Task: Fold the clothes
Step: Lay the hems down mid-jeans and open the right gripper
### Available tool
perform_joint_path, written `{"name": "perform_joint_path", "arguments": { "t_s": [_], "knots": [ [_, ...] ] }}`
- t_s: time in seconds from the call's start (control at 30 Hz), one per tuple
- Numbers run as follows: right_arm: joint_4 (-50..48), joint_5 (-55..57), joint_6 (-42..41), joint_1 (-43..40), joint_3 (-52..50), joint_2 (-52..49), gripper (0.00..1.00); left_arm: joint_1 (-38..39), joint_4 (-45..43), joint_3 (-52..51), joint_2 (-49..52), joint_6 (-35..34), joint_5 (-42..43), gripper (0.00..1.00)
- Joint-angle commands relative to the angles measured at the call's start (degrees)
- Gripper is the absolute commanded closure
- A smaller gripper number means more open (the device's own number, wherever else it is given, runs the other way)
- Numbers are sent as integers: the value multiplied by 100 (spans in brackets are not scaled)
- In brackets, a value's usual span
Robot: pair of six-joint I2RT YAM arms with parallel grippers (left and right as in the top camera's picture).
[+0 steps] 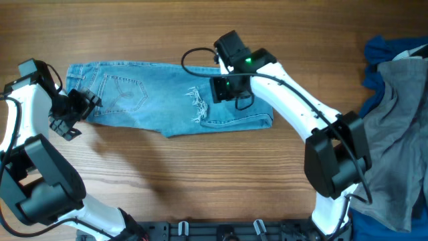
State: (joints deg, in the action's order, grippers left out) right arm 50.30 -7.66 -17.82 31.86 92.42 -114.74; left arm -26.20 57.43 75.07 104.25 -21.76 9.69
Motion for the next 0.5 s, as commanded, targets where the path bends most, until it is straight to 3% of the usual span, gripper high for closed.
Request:
{"name": "perform_joint_path", "arguments": {
  "t_s": [0.0,0.4,0.47],
  "knots": [
    [-26,20,-39,376,160,-216,39,-4,24,101,-114,50,-55,4],
    [-376,365,-695,874,160,-769,40,-4,26,101,-114,50,-55,3],
    [-446,446,-813,898,160,-861,46,-4,31,101,-114,50,-55,3]
  ]
}}
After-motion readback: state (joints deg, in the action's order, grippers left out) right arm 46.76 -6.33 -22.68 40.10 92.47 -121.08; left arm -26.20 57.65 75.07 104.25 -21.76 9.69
